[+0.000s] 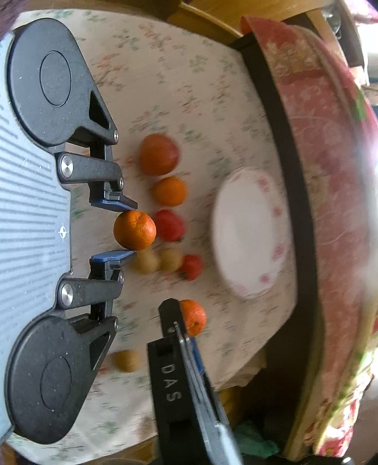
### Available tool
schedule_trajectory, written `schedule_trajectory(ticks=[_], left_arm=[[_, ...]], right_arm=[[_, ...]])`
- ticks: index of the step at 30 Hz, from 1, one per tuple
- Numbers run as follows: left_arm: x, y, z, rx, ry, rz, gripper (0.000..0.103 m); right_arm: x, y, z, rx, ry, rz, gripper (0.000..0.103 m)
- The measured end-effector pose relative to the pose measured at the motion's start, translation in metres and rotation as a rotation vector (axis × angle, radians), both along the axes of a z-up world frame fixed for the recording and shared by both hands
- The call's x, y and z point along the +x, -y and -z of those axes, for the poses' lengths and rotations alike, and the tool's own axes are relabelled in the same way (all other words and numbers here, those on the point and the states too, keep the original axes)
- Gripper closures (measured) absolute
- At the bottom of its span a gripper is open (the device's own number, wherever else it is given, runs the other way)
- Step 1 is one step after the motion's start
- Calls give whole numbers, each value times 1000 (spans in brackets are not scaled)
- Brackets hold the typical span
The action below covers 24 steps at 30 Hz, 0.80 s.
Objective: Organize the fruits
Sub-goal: 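Carry both held mandarin oranges up and over the white plate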
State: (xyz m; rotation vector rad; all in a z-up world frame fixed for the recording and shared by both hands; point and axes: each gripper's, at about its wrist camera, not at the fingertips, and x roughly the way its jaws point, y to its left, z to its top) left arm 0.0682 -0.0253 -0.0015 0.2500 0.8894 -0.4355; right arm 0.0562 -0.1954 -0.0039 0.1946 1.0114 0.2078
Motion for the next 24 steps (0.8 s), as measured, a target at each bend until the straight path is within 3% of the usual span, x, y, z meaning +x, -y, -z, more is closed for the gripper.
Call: schedule_trajectory(ticks=[11,24], left_arm=[[65,21,-10,-12,55,-32,67],[88,29,6,27,49,-38,67]], right_arm=[[52,3,0,-48,41,6,67],[78,7,6,-70,79,-26,67]])
